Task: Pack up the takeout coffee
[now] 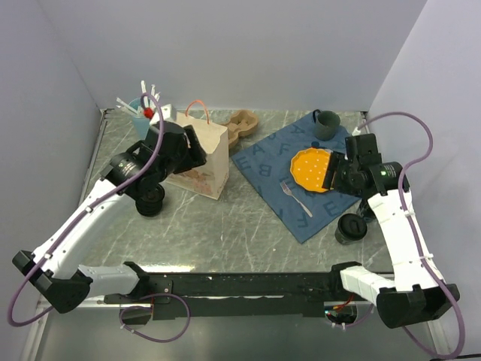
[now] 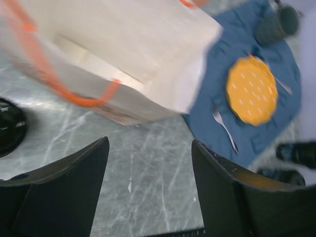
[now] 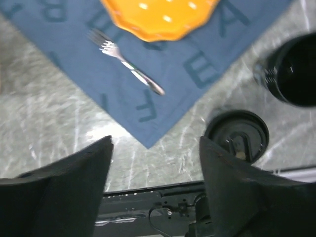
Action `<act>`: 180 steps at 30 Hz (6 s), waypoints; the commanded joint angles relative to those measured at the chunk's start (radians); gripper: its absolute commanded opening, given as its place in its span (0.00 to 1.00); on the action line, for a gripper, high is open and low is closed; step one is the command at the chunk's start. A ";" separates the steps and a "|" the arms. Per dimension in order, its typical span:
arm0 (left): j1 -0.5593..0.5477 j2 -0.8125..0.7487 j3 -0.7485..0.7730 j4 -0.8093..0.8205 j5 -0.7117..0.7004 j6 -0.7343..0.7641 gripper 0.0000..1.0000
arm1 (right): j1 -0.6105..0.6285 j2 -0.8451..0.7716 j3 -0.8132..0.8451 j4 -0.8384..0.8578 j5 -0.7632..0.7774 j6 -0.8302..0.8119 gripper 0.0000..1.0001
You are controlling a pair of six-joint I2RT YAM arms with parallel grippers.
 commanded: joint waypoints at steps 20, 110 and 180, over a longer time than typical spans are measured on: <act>-0.296 0.682 0.096 0.901 0.826 0.038 0.58 | -0.453 -0.021 -0.274 -0.032 -0.078 0.097 0.20; -0.447 1.064 0.316 1.098 0.806 -0.032 0.50 | -0.557 0.065 -0.446 0.084 -0.086 0.041 0.15; -0.459 1.121 0.397 0.854 0.755 -0.074 0.14 | -0.557 0.088 -0.445 0.095 -0.118 0.021 0.13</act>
